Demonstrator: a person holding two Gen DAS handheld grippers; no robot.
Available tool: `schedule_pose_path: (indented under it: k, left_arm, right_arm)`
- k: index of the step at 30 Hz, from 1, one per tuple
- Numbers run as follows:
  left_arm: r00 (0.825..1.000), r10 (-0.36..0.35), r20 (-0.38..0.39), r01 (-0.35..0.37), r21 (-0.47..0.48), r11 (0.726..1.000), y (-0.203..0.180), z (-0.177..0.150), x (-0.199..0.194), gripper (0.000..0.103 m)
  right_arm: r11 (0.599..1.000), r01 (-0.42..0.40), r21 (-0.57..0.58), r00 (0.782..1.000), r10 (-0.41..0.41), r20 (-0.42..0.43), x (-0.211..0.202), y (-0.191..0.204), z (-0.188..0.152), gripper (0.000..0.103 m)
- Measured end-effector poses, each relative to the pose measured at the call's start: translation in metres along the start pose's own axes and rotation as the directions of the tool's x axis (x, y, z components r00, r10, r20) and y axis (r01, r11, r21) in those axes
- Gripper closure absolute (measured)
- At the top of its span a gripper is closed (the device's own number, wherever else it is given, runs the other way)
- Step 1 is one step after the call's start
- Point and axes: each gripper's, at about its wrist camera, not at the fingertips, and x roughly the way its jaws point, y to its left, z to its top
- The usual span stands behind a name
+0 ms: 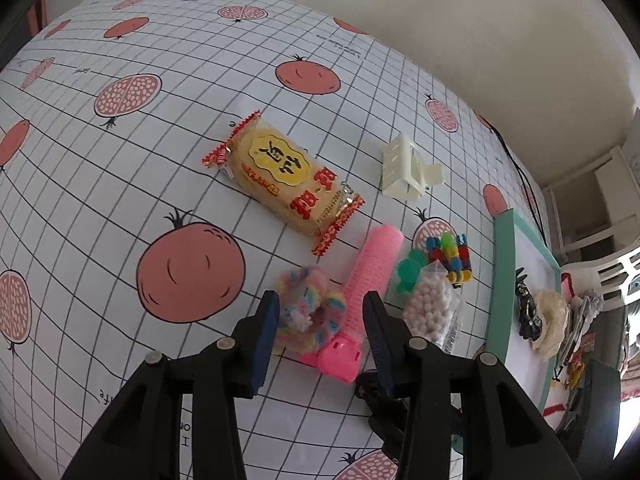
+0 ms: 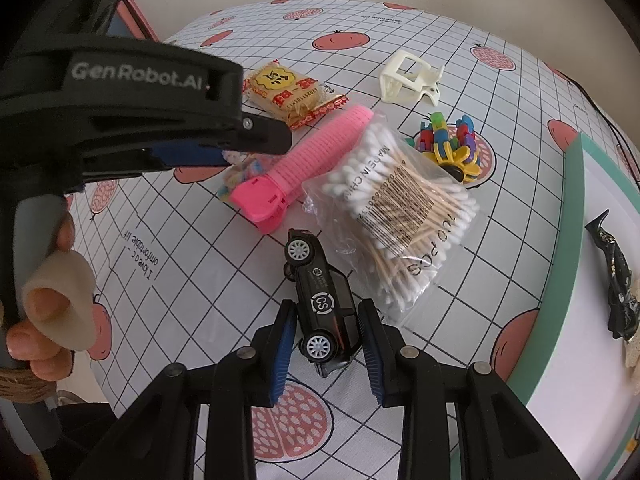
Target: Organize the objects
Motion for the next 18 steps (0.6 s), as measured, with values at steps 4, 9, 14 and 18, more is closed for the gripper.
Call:
schedule_pose_path:
  k: [4,9,14,18]
  left_arm:
    - [1.000,0.023,0.002,-0.023,0.000,1.000,0.0034,0.0019,0.0013,0.064]
    - [1.000,0.028,-0.002,-0.028,0.016,0.999,0.0019,0.0013,0.0035,0.070]
    - [0.999,0.038,-0.001,-0.038,0.039,0.999,-0.0026,0.0002,0.0059,0.074]
    - [1.000,0.025,-0.005,-0.025,0.029,0.999,-0.0004,0.0004,0.0061,0.087]
  right_arm:
    - [1.000,0.000,0.000,1.000,0.000,0.000,0.0006,-0.0004,0.0000,0.069]
    - [1.000,-0.001,0.000,1.000,0.001,0.000,0.0027,-0.0032,0.0010,0.069]
    - [1.000,-0.001,-0.001,1.000,0.001,0.000,0.0043,-0.0051,0.0024,0.069]
    - [1.000,-0.002,0.000,1.000,0.002,0.000,0.0057,-0.0056,0.0027,0.069]
